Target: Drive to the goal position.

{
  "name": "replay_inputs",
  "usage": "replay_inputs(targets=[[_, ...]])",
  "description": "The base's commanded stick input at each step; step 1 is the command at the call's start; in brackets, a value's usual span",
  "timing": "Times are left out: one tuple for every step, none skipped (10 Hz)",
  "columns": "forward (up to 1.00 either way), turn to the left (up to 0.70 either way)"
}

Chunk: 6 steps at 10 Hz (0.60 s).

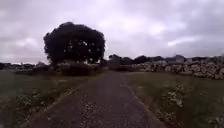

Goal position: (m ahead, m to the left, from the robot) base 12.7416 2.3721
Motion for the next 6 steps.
replay_inputs(targets=[[0.50, 0.25], [0.50, 0.25], [0.50, 0.00], [0.50, 0.00], [0.50, 0.00], [0.50, 0.00]])
